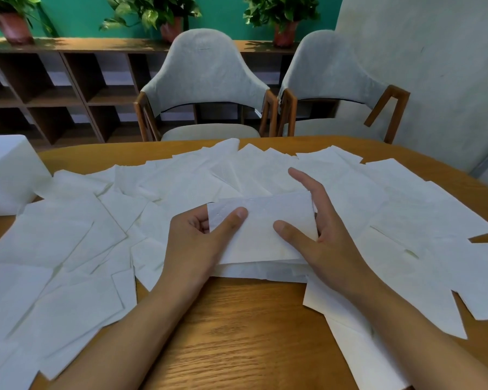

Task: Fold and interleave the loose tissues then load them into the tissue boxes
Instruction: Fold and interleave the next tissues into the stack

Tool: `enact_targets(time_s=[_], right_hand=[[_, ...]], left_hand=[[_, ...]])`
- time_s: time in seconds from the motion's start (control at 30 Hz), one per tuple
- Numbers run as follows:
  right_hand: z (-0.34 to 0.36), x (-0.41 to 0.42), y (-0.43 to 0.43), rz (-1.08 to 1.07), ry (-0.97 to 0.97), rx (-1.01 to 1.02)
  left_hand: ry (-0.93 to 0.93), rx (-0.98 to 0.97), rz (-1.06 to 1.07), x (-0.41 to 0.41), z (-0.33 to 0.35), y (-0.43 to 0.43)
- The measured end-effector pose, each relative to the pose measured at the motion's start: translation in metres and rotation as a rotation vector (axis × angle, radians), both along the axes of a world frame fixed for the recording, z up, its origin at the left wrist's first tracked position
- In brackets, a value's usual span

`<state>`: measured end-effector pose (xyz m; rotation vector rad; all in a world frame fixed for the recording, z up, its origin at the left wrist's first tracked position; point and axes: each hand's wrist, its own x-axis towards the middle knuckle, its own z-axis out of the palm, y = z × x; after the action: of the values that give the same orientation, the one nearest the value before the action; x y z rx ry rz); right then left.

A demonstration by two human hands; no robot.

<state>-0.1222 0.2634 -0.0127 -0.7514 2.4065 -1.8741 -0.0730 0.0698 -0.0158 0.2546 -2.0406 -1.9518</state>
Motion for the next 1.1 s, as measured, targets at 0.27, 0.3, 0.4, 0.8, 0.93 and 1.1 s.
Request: enact_targets(time_s=[0.27,0.3,0.4,0.8,0.93,1.1], right_hand=[[0.009,-0.005,0.005,-0.080,0.042,-0.044],[0.010,-0.005,0.006,-0.079,0.039,-0.051],[0.011,-0.006,0.011,-0.014,0.008,-0.011],[0.005,-0.025,0.026,-0.258,0.010,0.103],[0.006,-0.024,0.024,-0.266,0.018,0.097],[0.008,-0.024,0.025,-0.282,0.019,0.100]], left_hand=[[-0.014,-0.061,-0.040,-0.002,0.001,-0.005],[-0.031,-0.012,-0.099,-0.001,0.003,-0.004],[0.049,-0.034,-0.144,0.002,0.006,-0.001],[0.381,-0.833,-0.420,0.002,-0.022,0.019],[0.222,-0.933,-0.651,0.002,-0.026,0.027],[0.210,-0.968,-0.732,0.004,-0.025,0.033]])
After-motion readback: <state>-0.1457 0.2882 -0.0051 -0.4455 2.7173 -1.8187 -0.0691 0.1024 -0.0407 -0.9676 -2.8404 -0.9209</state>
